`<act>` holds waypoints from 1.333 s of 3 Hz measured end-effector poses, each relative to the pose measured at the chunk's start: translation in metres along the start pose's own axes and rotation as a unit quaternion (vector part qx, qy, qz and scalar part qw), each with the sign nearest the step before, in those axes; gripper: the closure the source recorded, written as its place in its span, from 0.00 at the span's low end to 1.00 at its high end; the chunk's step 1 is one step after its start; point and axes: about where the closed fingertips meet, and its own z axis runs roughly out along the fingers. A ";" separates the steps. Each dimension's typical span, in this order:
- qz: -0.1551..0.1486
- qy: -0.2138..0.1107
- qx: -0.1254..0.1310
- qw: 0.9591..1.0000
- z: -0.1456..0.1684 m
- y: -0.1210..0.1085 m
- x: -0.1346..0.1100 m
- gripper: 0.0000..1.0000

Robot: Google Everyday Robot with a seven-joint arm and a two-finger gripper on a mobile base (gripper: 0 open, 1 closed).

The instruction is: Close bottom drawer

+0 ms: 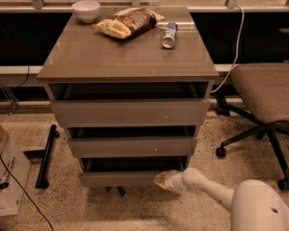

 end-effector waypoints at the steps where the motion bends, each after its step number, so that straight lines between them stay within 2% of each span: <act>1: 0.000 0.000 -0.001 1.000 0.001 0.002 0.000 0.81; 4: 0.000 -0.001 -0.007 1.000 0.006 0.007 -0.002 0.11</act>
Offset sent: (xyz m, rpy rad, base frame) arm -0.0006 0.0015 -0.0008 0.0005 0.0014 0.0016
